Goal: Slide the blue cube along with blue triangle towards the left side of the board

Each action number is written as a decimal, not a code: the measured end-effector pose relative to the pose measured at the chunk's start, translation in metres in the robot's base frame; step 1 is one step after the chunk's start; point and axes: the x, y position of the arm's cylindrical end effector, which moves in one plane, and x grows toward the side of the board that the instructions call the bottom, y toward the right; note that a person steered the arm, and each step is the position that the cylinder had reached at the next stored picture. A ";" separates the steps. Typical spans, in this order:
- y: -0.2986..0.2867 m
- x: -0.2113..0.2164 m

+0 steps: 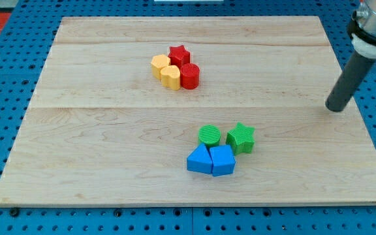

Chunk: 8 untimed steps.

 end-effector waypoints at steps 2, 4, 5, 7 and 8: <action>-0.036 -0.041; -0.034 0.111; -0.095 0.131; -0.226 0.131; -0.267 0.112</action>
